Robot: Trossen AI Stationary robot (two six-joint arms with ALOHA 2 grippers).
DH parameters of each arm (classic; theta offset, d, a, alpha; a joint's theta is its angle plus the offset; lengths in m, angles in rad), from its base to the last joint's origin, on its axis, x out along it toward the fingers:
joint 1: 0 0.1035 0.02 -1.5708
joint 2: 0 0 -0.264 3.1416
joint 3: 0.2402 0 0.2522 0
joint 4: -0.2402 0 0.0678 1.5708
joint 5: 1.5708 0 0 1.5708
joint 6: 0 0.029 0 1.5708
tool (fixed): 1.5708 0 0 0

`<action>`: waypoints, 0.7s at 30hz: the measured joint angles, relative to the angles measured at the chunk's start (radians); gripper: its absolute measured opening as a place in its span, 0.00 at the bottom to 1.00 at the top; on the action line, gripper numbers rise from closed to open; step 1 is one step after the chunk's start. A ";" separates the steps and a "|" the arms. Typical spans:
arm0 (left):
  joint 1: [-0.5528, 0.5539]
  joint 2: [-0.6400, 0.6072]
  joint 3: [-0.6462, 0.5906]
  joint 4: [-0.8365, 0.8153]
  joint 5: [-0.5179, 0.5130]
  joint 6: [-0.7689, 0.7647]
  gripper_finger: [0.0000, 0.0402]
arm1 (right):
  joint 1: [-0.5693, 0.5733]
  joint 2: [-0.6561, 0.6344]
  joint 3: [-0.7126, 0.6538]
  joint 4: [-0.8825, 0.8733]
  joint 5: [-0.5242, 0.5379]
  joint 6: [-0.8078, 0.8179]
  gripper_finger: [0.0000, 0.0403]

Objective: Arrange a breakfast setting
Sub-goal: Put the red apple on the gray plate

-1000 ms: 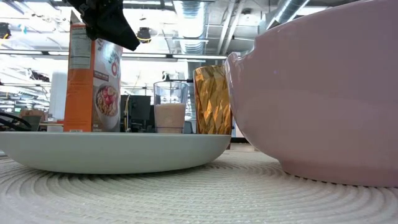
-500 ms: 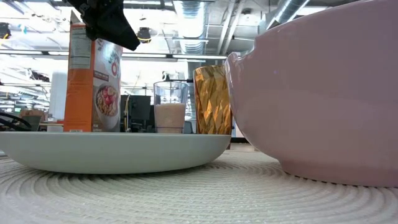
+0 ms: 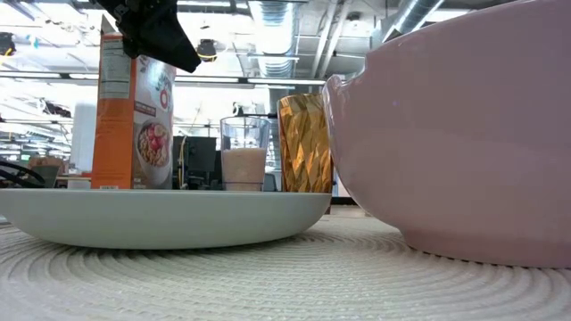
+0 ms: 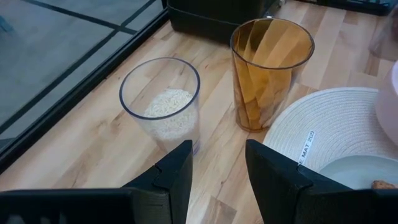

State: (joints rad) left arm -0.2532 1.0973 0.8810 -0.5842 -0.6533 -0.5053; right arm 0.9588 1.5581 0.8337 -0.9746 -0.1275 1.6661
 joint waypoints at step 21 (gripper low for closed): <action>0.000 0.000 0.000 0.000 0.000 0.000 0.34 | 0.000 0.002 0.003 0.072 -0.034 -0.003 0.91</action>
State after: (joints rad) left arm -0.2531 1.0973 0.8810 -0.5846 -0.6533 -0.5053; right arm 0.9592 1.5597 0.8366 -0.9022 -0.1618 1.6630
